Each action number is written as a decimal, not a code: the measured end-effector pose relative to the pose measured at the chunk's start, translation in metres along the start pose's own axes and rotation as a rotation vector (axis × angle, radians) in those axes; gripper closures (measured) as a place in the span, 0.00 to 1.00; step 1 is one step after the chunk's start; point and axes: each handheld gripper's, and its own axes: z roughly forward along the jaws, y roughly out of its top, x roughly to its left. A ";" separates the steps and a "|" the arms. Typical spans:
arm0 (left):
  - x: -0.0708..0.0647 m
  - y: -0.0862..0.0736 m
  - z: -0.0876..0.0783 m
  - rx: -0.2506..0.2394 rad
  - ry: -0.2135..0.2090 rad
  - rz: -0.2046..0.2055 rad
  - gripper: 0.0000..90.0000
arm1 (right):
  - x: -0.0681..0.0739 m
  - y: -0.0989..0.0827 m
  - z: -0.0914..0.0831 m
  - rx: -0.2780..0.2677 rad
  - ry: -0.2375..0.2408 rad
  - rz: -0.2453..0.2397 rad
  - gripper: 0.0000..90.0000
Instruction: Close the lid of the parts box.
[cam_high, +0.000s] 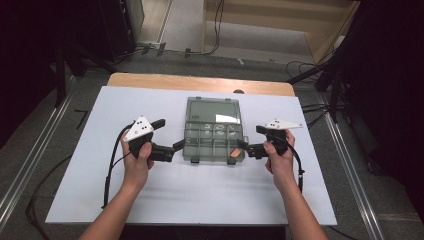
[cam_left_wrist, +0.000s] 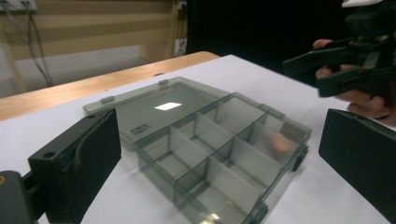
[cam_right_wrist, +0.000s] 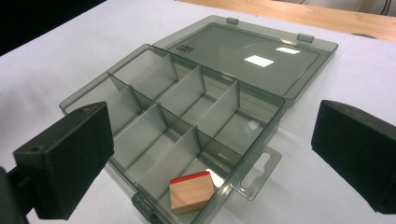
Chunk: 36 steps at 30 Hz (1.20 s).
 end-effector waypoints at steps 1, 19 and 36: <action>0.001 0.001 0.002 0.008 -0.006 0.004 0.00 | 0.000 0.001 0.000 -0.002 0.000 -0.001 0.00; 0.022 0.009 0.041 0.042 -0.032 -0.046 0.00 | -0.012 0.022 0.011 -0.028 0.007 0.038 0.00; 0.056 0.008 0.072 0.077 -0.005 -0.141 0.00 | -0.029 0.035 0.033 -0.033 0.014 0.081 0.00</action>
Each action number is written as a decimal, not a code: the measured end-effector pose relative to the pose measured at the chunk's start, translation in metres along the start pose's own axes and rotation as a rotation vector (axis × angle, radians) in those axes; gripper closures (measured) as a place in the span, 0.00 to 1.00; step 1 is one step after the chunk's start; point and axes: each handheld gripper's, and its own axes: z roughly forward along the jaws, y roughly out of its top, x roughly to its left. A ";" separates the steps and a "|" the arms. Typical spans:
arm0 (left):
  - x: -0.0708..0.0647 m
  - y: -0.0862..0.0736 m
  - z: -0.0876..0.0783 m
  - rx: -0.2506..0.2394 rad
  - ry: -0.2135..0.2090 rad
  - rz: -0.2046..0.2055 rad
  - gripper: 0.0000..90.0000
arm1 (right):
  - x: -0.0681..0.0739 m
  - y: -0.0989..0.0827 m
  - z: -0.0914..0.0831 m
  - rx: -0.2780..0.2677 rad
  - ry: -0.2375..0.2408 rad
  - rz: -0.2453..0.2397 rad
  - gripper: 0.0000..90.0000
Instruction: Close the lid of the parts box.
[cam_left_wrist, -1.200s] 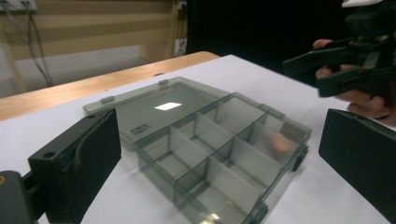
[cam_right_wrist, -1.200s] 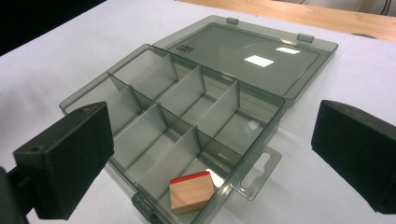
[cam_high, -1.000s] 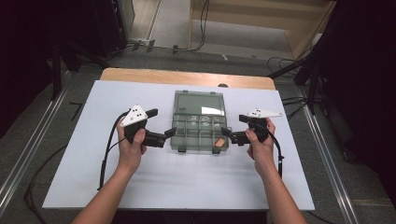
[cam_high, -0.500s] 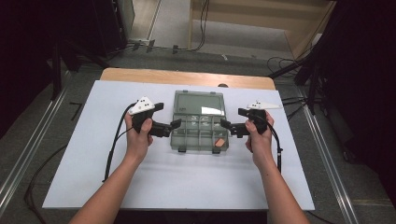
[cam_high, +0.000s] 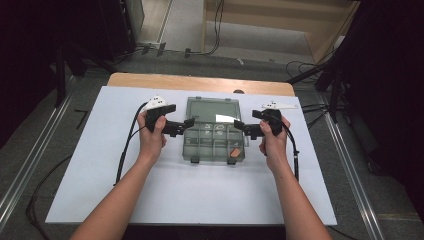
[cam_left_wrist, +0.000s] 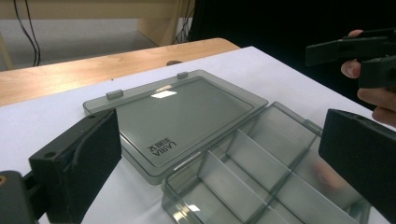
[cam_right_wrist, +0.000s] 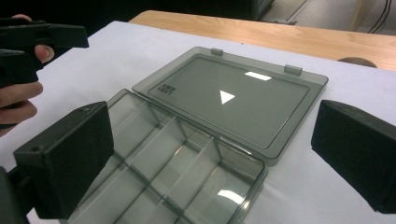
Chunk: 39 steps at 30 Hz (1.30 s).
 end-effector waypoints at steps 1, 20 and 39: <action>0.002 0.000 0.001 0.002 0.001 -0.010 0.00 | -0.002 0.000 0.001 0.003 -0.005 0.002 0.00; 0.028 0.002 0.029 0.081 0.057 -0.163 0.15 | -0.024 0.003 0.029 0.037 0.043 0.128 0.04; 0.037 -0.010 0.053 0.175 0.119 -0.259 0.47 | -0.033 -0.003 0.055 0.140 -0.049 0.201 0.40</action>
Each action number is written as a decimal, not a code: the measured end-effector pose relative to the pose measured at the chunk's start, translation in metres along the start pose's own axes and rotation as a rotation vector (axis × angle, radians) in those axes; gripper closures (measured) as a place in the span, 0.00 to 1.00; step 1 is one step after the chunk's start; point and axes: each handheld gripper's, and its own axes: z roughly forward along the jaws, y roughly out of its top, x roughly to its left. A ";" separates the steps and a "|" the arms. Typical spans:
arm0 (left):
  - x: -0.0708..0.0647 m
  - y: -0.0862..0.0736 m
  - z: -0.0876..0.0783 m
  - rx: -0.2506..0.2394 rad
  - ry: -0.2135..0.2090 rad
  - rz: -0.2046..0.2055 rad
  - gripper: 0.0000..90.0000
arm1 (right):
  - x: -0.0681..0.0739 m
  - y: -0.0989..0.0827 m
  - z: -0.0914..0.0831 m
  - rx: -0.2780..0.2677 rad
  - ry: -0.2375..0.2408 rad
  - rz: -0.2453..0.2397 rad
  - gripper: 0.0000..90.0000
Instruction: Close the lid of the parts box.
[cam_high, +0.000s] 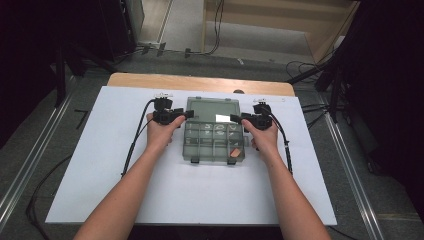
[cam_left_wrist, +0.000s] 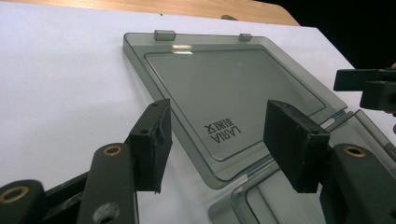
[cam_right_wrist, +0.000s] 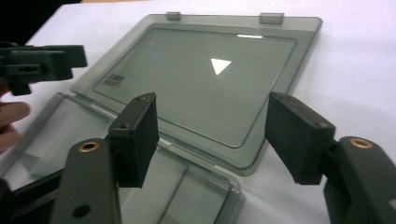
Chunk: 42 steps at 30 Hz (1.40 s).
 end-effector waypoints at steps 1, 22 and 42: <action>0.000 0.000 0.001 0.005 0.002 0.004 0.47 | -0.001 0.000 0.001 -0.002 -0.005 0.001 0.40; 0.001 -0.005 0.016 0.066 0.025 -0.029 0.49 | -0.015 -0.005 0.015 0.028 0.005 0.067 0.42; 0.006 -0.004 0.016 0.053 -0.015 -0.092 0.59 | -0.022 -0.009 0.020 0.005 0.035 0.103 0.56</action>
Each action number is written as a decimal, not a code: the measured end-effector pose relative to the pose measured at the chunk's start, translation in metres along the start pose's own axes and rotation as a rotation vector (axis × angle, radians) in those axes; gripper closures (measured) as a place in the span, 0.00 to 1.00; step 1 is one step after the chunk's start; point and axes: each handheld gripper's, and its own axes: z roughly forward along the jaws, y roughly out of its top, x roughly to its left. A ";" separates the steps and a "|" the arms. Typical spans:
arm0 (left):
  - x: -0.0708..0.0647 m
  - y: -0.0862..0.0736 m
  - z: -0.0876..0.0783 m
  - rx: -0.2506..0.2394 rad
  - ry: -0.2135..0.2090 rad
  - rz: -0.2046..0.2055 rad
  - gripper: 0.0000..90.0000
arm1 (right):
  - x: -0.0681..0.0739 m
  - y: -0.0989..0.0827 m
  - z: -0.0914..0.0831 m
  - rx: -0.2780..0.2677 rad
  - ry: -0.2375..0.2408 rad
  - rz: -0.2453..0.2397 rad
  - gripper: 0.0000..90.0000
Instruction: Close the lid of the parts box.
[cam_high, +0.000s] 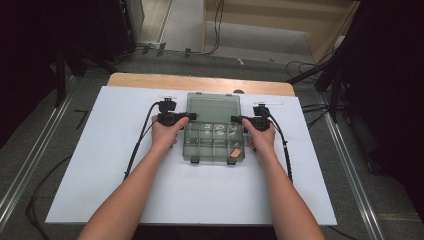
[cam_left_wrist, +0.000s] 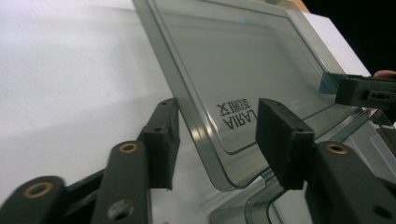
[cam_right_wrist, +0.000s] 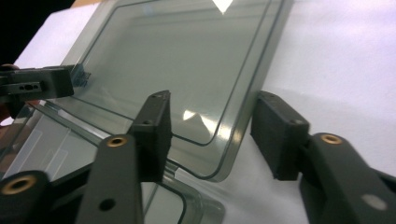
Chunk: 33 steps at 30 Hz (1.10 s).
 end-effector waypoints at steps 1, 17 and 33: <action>0.000 0.001 -0.001 -0.006 -0.002 -0.002 0.61 | -0.001 0.000 -0.001 -0.006 0.001 -0.001 0.59; -0.007 0.009 -0.022 -0.061 0.015 0.086 0.87 | 0.010 0.001 -0.025 -0.121 -0.073 -0.116 0.91; -0.013 0.020 -0.027 -0.142 0.049 0.078 0.86 | 0.014 -0.003 -0.029 -0.145 -0.096 -0.221 0.92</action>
